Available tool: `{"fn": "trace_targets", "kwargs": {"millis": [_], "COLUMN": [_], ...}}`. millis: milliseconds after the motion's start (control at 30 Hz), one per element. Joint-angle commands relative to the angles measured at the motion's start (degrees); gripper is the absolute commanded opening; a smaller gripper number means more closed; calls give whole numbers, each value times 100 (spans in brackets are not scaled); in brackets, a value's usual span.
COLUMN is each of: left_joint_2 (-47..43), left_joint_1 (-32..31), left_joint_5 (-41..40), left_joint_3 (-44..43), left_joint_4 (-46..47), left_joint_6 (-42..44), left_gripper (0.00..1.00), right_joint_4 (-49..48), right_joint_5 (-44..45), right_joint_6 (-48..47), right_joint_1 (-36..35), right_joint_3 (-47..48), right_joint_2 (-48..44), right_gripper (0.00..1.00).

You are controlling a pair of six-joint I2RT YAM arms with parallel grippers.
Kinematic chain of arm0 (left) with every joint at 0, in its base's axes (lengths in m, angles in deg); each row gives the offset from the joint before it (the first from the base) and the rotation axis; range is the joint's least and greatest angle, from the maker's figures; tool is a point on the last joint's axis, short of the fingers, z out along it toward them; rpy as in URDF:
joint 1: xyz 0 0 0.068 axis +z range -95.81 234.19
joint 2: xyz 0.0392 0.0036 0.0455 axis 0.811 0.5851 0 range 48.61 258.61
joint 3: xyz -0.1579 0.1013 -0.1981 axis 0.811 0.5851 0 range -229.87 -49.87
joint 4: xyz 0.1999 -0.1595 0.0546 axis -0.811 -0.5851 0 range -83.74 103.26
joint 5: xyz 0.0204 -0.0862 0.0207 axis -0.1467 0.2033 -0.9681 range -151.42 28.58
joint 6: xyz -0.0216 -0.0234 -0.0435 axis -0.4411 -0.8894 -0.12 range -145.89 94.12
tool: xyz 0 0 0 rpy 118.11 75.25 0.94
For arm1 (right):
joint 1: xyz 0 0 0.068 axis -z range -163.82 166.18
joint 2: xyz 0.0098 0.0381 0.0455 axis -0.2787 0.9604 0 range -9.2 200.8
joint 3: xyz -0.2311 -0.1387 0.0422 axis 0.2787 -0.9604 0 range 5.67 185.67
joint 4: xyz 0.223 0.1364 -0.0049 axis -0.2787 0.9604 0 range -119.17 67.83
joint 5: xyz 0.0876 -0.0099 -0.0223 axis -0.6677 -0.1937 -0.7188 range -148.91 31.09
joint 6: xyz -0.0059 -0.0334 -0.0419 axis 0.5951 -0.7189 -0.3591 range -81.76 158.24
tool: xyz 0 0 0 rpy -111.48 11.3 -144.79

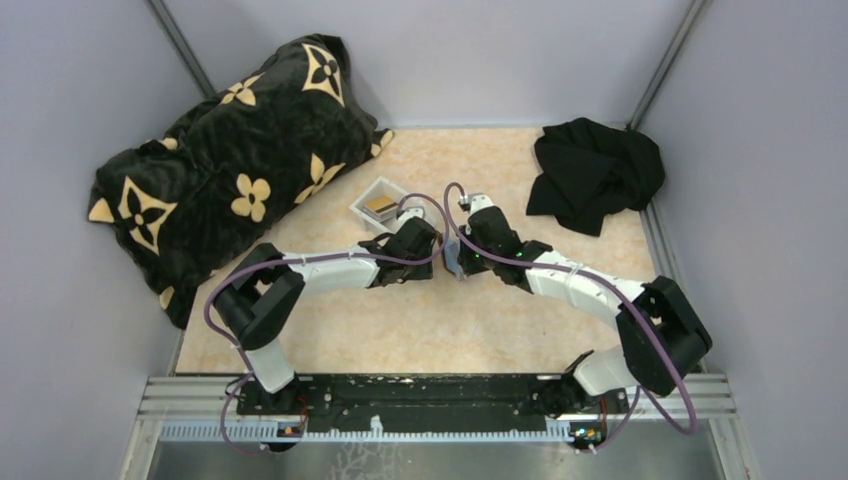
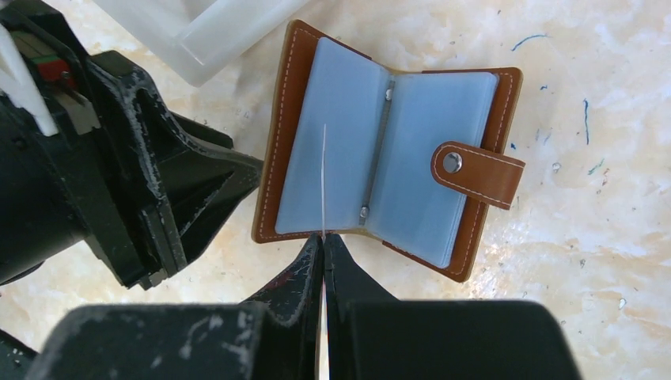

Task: Put the credit cards into the card holder
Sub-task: Open the card holder at the center of the board.

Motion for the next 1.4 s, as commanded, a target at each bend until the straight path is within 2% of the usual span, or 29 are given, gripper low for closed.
{"fn": "trace_targets", "kwargs": {"millis": [0,667,833,1367], "left_joint_2": [-278,-835,-1020,-545], "left_joint_1": [-19,-20,-15,-16], "left_joint_5": [-261,-643,-656,-252], "left_joint_3": [-99,8,151,-60], "left_joint_4": [-203,-525,-363,-139], "left_joint_6": [-108,-292,-305,-224], "left_gripper": [46,47,48,48], "right_joint_4": [-304,-702,-723,-724], "right_joint_5": [91,-120,-142,-121], "right_joint_6": [62,142,149,159], "right_joint_1": [-90,-123,-151,-156], "right_joint_3": [241,196,252,229], "right_joint_2": [100,655,826,946], "right_gripper": [0,0,0,0]}}
